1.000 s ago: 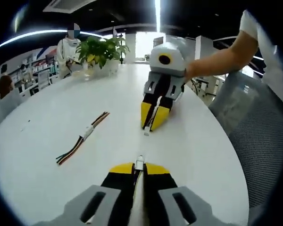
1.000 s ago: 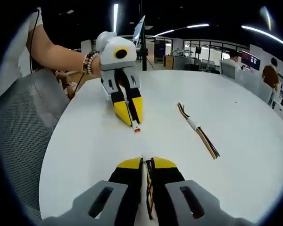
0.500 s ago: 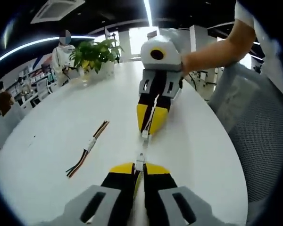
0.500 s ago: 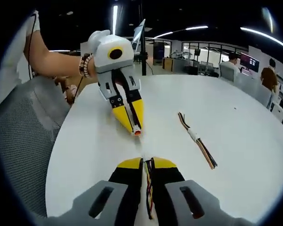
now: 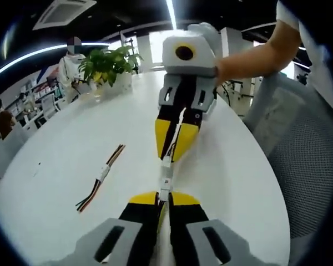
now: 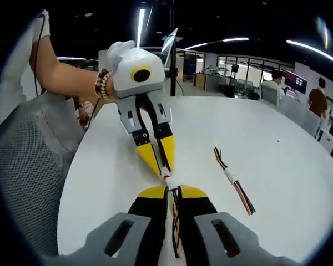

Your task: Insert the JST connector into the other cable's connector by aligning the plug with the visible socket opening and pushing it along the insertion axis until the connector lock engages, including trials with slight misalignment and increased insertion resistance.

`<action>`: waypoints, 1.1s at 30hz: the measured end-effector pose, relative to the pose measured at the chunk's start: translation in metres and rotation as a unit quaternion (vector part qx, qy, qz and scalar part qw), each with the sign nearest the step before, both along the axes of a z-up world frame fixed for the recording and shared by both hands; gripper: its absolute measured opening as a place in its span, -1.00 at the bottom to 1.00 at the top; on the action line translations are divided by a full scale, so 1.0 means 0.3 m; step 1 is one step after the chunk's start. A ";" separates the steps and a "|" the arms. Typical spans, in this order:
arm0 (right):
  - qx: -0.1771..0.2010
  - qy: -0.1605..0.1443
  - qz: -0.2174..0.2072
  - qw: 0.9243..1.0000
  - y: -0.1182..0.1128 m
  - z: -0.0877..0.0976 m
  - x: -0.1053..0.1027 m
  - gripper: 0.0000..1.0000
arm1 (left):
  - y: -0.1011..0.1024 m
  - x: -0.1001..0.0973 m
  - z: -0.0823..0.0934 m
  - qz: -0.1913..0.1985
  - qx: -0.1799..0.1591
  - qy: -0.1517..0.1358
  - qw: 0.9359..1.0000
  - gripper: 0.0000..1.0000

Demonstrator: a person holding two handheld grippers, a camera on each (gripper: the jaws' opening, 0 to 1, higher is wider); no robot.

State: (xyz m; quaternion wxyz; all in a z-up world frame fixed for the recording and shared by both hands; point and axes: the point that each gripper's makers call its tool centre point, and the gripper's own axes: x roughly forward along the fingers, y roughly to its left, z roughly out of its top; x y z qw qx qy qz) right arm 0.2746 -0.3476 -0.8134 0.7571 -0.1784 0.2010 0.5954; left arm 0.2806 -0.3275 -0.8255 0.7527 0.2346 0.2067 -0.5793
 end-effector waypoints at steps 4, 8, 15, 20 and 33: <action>-0.002 -0.001 0.005 1.000 0.014 -0.004 -0.004 -0.93 | -0.004 -0.001 0.001 -0.001 -0.001 0.000 1.000 -0.98; -0.010 -0.002 0.010 1.000 0.021 -0.015 -0.007 -0.93 | -0.007 -0.003 0.000 -0.002 0.001 0.000 1.000 -0.98; -0.025 0.000 0.010 1.000 0.011 -0.035 -0.008 -0.93 | -0.010 -0.004 0.000 -0.003 0.002 0.001 1.000 -0.98; -0.029 0.002 0.004 1.000 0.004 -0.044 -0.001 -0.93 | -0.011 -0.004 0.001 -0.002 0.001 0.001 1.000 -0.98; -0.032 0.000 -0.009 0.999 -0.005 -0.036 0.012 -0.93 | -0.012 -0.005 0.011 0.000 -0.005 0.001 1.000 -0.98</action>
